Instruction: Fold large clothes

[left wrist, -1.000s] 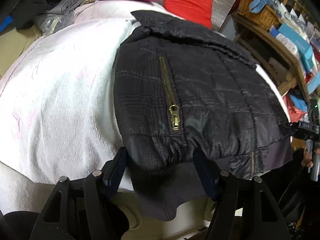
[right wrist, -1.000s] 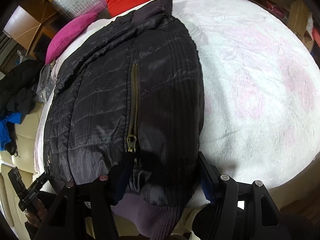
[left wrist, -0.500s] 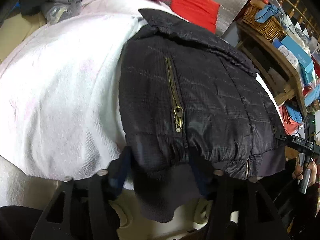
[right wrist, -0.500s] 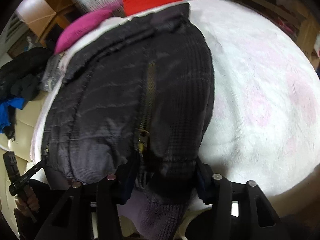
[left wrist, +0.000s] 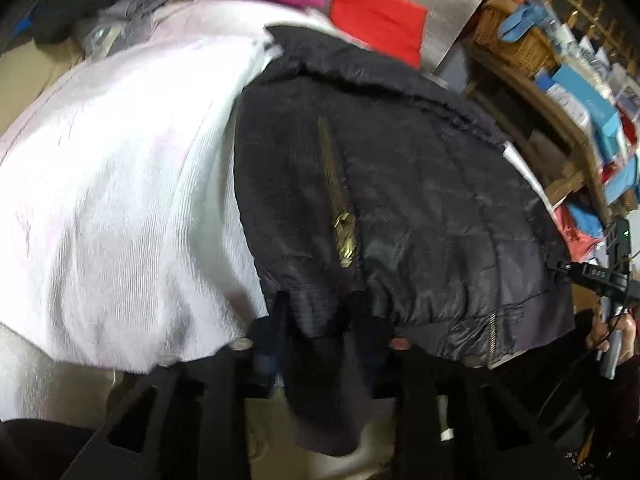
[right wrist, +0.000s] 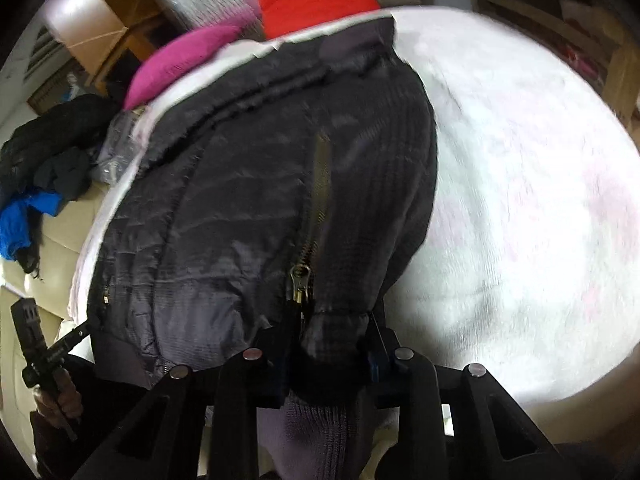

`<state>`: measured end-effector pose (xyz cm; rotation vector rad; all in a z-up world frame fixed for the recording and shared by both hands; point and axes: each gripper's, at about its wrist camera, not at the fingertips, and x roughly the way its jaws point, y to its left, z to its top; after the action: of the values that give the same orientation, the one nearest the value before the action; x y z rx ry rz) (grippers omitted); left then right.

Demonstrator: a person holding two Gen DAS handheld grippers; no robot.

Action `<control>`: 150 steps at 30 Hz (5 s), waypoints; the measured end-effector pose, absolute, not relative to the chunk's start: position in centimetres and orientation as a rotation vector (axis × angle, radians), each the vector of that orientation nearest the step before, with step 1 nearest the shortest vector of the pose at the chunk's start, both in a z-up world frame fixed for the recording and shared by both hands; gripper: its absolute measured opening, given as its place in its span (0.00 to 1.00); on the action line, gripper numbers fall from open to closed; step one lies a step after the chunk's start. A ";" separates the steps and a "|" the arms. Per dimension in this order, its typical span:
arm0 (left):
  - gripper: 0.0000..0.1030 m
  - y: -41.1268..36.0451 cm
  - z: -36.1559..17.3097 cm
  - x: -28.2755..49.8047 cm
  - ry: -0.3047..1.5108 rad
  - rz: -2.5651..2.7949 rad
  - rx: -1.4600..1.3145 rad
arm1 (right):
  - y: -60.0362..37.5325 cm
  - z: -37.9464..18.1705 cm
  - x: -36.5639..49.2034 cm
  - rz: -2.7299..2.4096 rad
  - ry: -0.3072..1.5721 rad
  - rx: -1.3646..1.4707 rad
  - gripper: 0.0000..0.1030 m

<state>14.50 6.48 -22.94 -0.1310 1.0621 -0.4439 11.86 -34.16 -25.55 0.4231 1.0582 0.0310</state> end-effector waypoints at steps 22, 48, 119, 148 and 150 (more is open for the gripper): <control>0.45 5.6 -24.4 14.4 1.181 -0.550 -0.172 | -33.1 -27.6 9.7 0.124 1.222 0.436 0.26; 0.09 5.9 -24.0 14.2 1.165 -0.572 -0.169 | -31.1 -26.3 9.4 0.162 1.142 0.348 0.15; 0.09 -3.2 -18.2 65.2 0.999 -0.509 -0.392 | -42.9 -20.5 60.7 -0.138 0.678 0.528 0.09; 0.77 2.9 -12.8 51.5 0.805 -0.367 -0.407 | -45.9 -15.4 45.5 0.050 0.590 0.794 0.86; 0.77 3.4 -13.2 48.1 0.808 -0.341 -0.441 | -45.9 -15.4 42.8 0.064 0.568 0.826 0.86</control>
<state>48.07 3.41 -13.19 -0.4415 0.8083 -0.3406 42.77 -45.90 -15.36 0.8265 0.5685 0.0637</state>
